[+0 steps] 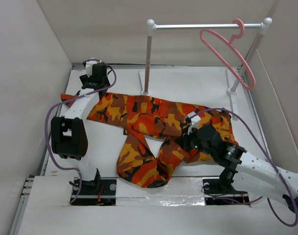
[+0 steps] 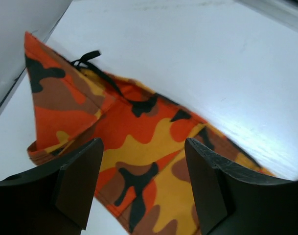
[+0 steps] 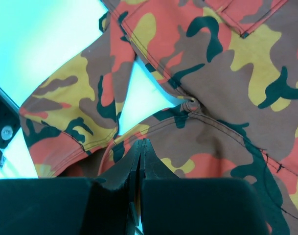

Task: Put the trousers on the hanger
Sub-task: Flatten out the trousers at the center of the board.

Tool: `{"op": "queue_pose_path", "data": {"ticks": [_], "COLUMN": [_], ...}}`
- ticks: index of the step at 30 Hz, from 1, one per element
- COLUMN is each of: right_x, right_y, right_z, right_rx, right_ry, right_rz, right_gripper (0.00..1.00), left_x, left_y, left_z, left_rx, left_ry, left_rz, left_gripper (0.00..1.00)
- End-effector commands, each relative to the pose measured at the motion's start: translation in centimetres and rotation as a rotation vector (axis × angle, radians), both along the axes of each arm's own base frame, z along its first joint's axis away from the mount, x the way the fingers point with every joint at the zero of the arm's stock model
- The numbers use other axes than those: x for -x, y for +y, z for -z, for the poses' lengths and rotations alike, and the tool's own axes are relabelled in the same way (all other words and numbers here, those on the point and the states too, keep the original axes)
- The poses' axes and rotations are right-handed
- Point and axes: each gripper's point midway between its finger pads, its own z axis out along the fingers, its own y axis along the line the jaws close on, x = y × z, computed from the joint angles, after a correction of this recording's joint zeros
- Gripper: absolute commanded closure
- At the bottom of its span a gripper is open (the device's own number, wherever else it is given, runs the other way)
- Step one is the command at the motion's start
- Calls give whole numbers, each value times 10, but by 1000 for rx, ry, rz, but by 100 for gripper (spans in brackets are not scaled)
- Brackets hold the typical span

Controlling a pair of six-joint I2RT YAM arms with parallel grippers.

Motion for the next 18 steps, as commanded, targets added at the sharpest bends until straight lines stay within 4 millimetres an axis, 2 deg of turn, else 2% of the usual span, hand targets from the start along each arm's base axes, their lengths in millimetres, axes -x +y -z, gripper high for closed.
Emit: {"op": "queue_pose_path", "data": {"ticks": [1,2,3,4,5,6,9,11,15,18], "right_x": [2,3,4,7,8,9,13,13,15,14], "right_y": [7,7,7,9,9,9,8,8,6,8], "right_z": [-13,-11,-11,-11,-9,-9,-4,-4,-7,-10], "right_rx": [-67,-66,-68,-73,-74,-75,-62,-60,-72,-86], "right_ry": [-28,-27,-27,-24,-19,-17,-4,-3,-8,-20], "right_rz": [-35,-40,-46,-60,-67,-72,-88,-88,-87,-87], "right_gripper": [100,99,93,88,82,72,62,62,61,61], "left_x": [16,19,25,24,26,26,23,21,20,21], "left_y": [54,58,59,64,66,67,72,80,89,95], "left_z": [25,32,46,49,54,64,77,83,108,112], "left_rx": [-32,-35,-40,-49,-57,-69,-107,-128,-118,-125], "left_ry": [141,163,196,189,201,231,295,319,389,389], "left_rz": [-105,-104,-99,-109,-110,-104,-114,-130,-140,-152], "left_gripper": [34,34,34,34,33,33,32,32,35,43]}}
